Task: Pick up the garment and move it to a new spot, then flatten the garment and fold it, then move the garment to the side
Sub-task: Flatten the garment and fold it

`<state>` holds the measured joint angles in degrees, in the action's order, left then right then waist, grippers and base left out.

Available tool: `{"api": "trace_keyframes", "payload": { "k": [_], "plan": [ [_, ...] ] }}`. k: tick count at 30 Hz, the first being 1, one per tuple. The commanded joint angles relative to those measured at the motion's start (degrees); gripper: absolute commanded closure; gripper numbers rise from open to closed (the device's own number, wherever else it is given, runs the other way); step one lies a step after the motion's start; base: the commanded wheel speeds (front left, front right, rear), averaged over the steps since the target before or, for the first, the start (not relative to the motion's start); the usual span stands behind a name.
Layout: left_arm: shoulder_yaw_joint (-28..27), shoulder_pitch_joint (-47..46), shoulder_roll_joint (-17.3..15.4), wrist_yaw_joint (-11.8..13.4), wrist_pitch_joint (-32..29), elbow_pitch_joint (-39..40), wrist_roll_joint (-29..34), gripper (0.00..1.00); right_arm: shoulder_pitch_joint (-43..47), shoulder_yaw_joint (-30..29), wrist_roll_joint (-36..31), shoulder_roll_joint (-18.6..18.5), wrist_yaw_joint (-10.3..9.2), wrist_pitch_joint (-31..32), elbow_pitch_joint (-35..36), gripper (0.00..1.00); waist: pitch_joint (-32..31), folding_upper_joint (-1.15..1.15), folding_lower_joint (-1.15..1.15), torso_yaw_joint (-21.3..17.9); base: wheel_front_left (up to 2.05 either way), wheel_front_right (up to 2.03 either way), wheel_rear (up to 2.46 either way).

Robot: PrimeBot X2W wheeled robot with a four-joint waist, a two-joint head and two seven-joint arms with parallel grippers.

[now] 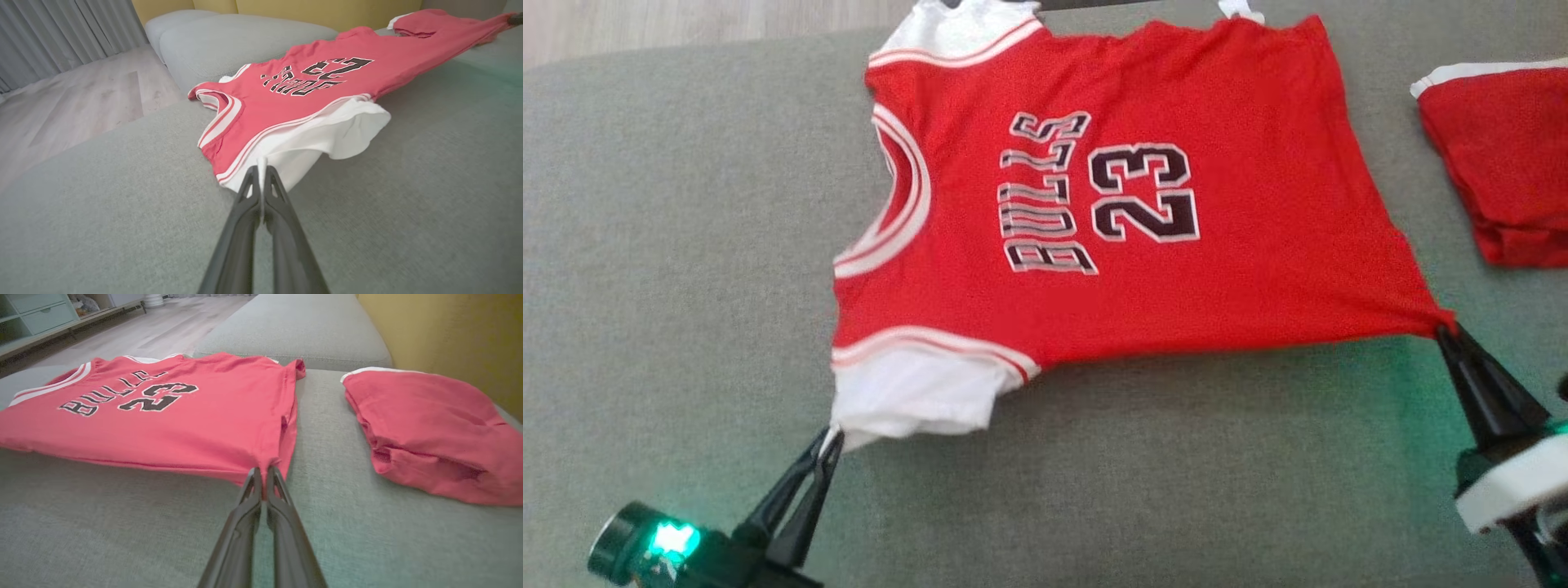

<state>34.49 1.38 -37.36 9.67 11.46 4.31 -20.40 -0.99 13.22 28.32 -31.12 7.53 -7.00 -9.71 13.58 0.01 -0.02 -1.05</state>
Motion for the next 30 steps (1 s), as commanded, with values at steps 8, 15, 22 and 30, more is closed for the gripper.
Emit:
{"api": "trace_keyframes", "payload": {
  "k": [8, 15, 22, 30],
  "plan": [
    [-3.06, -7.74, -3.74, 0.42, -1.94, 4.02, 2.30, 1.00, 3.01, -8.23, -3.41, 2.50, -0.04, 7.34, 11.32, 1.00, 1.38, -0.01, 0.02, 0.62, 0.00, 0.00, 0.00],
    [-2.57, -24.31, -2.15, -4.96, -2.84, 0.52, 5.97, 1.00, -3.94, -10.29, -4.78, 5.05, -0.04, 12.37, 11.66, 1.00, 5.58, -0.01, 0.02, 0.97, 0.00, 0.00, 0.00],
    [-0.74, -40.39, 0.54, -9.84, -1.95, -9.16, 10.88, 1.00, -14.76, -10.20, -6.32, 5.15, -0.04, 14.54, 7.09, 1.00, 10.49, -0.01, 0.02, 1.18, 0.00, 0.00, 0.00],
    [0.99, -50.71, 6.72, -11.96, 1.57, -22.07, 12.25, 0.00, -22.05, -8.64, -9.78, 5.86, -0.04, 13.82, 0.55, 0.07, 12.83, -0.01, 0.02, 2.20, 0.00, 0.00, 0.00]
  ]
}}
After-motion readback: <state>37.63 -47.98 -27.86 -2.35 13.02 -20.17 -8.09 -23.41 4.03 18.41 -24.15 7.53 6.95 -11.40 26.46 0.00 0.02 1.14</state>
